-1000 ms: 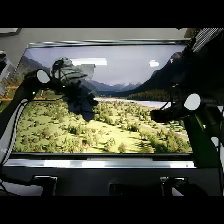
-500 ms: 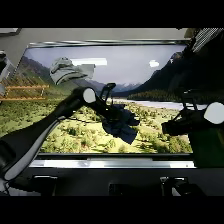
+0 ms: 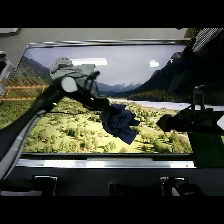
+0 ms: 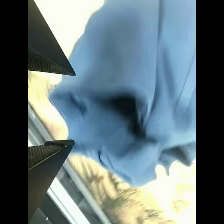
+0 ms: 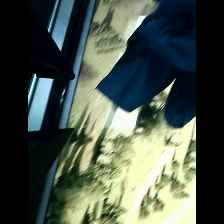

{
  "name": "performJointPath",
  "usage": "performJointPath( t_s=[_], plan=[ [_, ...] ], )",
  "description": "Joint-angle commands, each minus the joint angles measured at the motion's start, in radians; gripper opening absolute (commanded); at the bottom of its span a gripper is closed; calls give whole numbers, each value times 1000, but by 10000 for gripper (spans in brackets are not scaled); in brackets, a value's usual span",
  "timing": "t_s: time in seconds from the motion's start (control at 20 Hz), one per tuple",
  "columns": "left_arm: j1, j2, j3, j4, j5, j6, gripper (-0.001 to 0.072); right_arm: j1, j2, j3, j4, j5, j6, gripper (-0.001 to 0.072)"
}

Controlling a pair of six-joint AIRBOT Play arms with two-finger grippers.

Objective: Fold the clothes and pants, and hang the long-sleeved shirts on hangers.

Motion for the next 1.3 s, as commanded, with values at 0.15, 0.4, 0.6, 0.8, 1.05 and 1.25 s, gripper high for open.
performJointPath(
  t_s=[0.15,0.4,0.6,0.8,1.05,1.25],
  plan=[
    [319,204,-1,50,-138,86,472,-198,-92,86,211,-34,-146,439],
    [439,207,-1,50,-140,86,471,-330,-165,-220,422,-88,-258,504],
    [450,188,-1,70,-140,86,470,-212,-165,-509,457,-289,-267,551],
    [450,174,-1,69,-141,85,471,-36,-167,-650,530,-515,-206,551],
    [450,161,-1,69,-140,85,471,131,-266,-664,594,-706,-177,551],
    [450,159,-1,69,-151,82,471,191,-339,-663,738,-800,-267,549]
  ],
)
